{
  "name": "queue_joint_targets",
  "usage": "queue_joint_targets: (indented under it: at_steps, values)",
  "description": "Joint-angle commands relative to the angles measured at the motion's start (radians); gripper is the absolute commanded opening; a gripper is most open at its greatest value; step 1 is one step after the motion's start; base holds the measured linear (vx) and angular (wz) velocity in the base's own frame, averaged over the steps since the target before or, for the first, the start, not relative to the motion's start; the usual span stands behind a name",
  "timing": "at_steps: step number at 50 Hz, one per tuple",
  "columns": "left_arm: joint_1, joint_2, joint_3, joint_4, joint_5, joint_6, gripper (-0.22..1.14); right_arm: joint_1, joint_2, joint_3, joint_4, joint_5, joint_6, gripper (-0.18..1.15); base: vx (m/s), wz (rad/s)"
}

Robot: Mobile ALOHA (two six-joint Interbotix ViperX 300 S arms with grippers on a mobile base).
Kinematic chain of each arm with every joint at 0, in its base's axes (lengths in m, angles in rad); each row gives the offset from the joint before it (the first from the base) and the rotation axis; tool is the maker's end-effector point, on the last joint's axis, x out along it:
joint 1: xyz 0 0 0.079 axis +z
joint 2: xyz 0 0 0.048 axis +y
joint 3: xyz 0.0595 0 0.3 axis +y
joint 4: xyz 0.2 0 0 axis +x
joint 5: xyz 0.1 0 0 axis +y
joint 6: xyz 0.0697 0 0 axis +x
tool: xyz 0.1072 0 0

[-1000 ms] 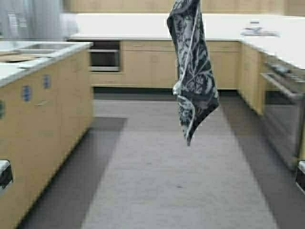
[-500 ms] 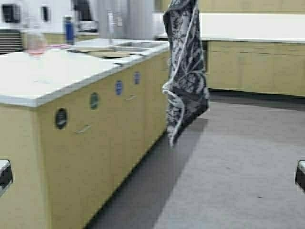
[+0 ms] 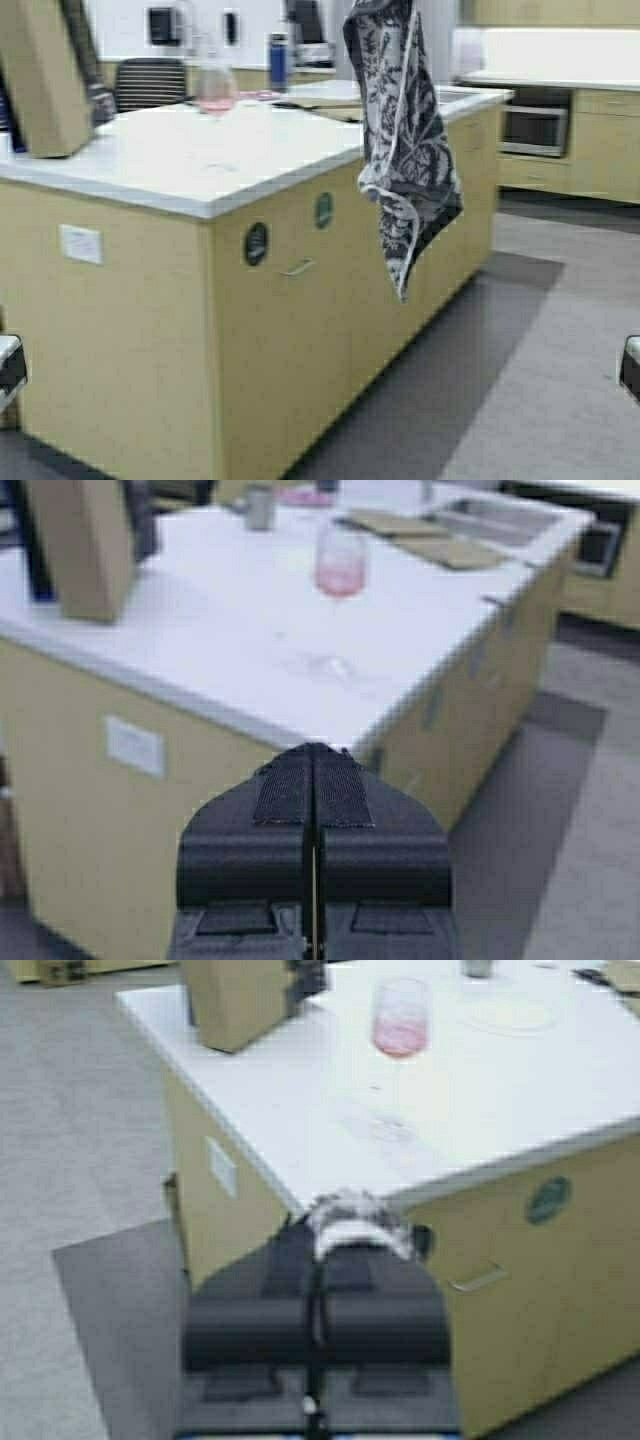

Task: Get the cloth and wipe up the spill under the wine glass

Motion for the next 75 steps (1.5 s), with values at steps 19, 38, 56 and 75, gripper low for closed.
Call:
queue_joint_targets:
  at_steps: [19, 38, 56, 75]
  values:
    - [0.0, 0.021, -0.028, 0.0, -0.061, -0.023, 0.03, 0.0, -0.006, -0.003, 0.003, -0.015, 0.0, 0.07, 0.07, 0.33]
    - [0.0, 0.175, -0.061, 0.048, -0.156, -0.026, 0.03, 0.0, -0.008, 0.028, 0.003, -0.025, -0.002, 0.07, 0.08, 0.19]
    - [0.002, 0.183, -0.077, 0.081, -0.179, -0.029, 0.03, 0.0, -0.008, 0.032, 0.003, -0.038, 0.0, 0.07, 0.11, -0.02]
    - [0.002, 0.126, -0.072, 0.087, -0.183, -0.029, 0.03, 0.0, -0.008, 0.034, 0.003, -0.064, 0.0, 0.07, 0.18, -0.03]
